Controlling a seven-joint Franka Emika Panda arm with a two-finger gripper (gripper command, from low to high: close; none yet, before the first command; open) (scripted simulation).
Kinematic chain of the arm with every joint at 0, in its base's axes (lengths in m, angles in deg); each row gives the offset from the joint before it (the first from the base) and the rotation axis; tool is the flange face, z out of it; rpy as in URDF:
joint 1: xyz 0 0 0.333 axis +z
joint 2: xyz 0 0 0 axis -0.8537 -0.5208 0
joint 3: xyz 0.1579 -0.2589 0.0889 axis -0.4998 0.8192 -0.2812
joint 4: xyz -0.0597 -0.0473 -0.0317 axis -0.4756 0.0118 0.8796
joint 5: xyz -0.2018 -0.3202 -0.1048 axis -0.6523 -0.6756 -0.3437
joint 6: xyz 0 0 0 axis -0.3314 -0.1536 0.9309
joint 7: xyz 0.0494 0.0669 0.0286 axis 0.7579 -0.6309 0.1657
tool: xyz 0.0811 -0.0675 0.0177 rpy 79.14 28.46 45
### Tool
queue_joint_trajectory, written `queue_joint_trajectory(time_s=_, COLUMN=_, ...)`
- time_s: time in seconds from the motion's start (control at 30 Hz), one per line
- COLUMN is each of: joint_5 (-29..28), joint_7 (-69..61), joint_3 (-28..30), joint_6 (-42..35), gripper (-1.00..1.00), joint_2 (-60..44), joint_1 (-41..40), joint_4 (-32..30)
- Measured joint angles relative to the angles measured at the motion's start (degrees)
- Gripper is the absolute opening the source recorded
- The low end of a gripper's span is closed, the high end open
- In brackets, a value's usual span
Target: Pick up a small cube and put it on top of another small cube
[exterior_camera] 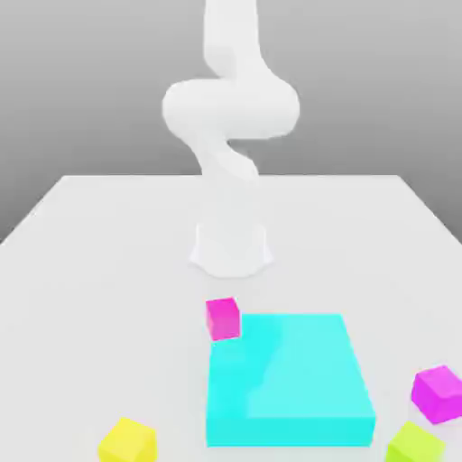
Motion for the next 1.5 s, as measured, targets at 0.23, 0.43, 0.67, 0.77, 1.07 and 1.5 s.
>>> queue_joint_trajectory(time_s=0.23, joint_5=0.35, joint_7=2.05, joint_3=1.47, joint_6=4.94, gripper=0.00, joint_2=-14.89, joint_1=-1.77, joint_4=-0.71)
queue_joint_trajectory(time_s=0.43, joint_5=0.90, joint_7=3.57, joint_3=2.82, joint_6=9.07, gripper=0.00, joint_2=-27.35, joint_1=-3.21, joint_4=-1.30)
queue_joint_trajectory(time_s=0.67, joint_5=2.07, joint_7=4.98, joint_3=4.24, joint_6=13.88, gripper=0.00, joint_2=-41.90, joint_1=-5.49, joint_4=-1.99)
queue_joint_trajectory(time_s=0.77, joint_5=2.68, joint_7=5.51, joint_3=4.58, joint_6=15.94, gripper=0.00, joint_2=-48.15, joint_1=-6.20, joint_4=-2.29)
queue_joint_trajectory(time_s=1.07, joint_5=5.35, joint_7=5.20, joint_3=3.91, joint_6=25.80, gripper=0.00, joint_2=-66.86, joint_1=-8.64, joint_4=-1.13)
queue_joint_trajectory(time_s=1.5, joint_5=3.67, joint_7=6.00, joint_3=4.26, joint_6=19.99, gripper=-1.00, joint_2=-59.54, joint_1=-7.26, joint_4=-2.67)
